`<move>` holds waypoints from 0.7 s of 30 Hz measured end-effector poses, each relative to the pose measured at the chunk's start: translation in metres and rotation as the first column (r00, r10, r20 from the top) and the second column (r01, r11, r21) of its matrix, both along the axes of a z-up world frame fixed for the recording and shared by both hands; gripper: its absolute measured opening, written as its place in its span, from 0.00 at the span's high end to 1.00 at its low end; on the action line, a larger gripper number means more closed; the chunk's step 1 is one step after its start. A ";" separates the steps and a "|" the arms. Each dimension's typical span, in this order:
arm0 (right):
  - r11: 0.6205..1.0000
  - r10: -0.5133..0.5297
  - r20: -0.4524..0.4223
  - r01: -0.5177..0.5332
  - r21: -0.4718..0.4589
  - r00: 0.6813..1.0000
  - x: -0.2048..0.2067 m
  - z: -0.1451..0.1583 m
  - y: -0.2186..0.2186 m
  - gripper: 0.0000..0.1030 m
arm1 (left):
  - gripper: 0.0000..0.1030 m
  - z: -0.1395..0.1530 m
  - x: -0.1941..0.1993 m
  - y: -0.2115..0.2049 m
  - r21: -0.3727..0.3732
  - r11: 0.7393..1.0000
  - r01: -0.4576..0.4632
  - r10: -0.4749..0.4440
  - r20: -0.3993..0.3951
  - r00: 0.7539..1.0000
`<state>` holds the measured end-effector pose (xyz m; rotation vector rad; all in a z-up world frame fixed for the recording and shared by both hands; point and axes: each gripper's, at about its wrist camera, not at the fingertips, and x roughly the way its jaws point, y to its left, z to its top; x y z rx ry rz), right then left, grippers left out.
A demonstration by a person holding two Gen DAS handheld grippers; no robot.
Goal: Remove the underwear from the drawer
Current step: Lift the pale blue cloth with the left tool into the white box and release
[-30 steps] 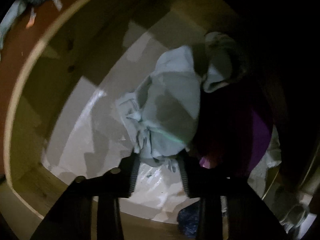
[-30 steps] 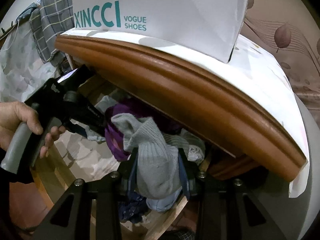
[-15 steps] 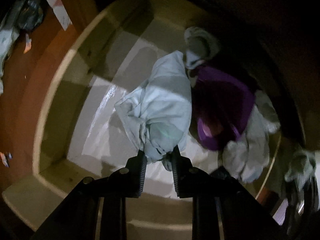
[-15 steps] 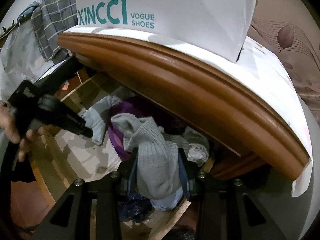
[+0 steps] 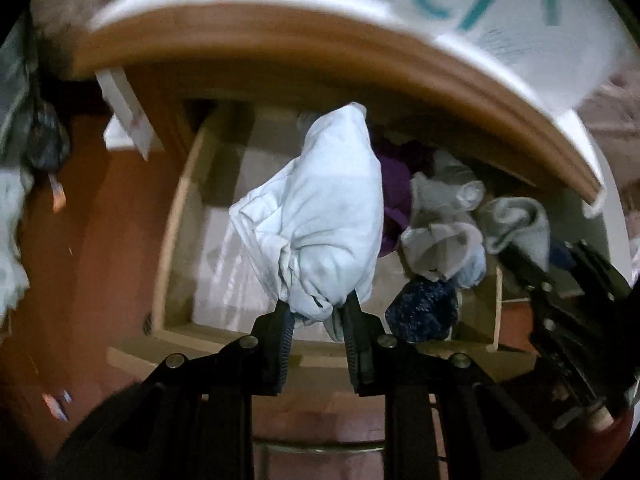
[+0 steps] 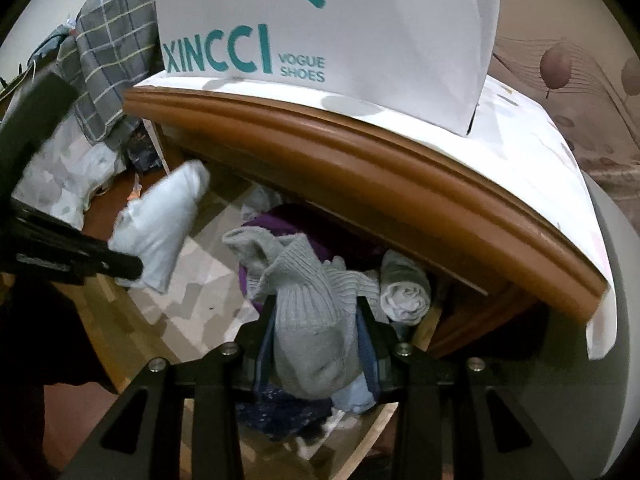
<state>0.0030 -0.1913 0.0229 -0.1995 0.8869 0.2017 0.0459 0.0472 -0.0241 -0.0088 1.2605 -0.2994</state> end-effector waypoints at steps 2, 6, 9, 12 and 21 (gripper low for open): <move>1.000 -0.011 0.007 0.011 0.012 1.000 -0.006 0.002 0.004 0.65 | 0.80 0.017 -0.006 0.001 0.012 1.000 0.025 -0.025 0.060 0.998; 0.999 -0.029 0.030 0.028 0.031 0.999 -0.011 0.010 0.009 0.65 | 0.80 0.052 -0.019 0.004 0.029 0.997 0.070 -0.074 0.173 0.982; 0.998 -0.054 0.032 0.052 0.046 0.998 -0.013 0.013 0.007 0.65 | 0.80 0.082 -0.028 0.007 0.050 0.991 0.120 -0.129 0.272 0.953; 0.996 -0.069 0.050 0.066 0.058 0.996 -0.015 0.017 0.004 0.65 | 0.80 0.119 -0.035 0.013 0.061 0.987 0.150 -0.162 0.349 0.923; 0.995 -0.077 0.081 0.071 0.075 0.994 -0.020 0.022 0.001 0.65 | 0.80 0.217 0.014 0.022 0.006 0.994 0.110 -0.098 0.513 0.853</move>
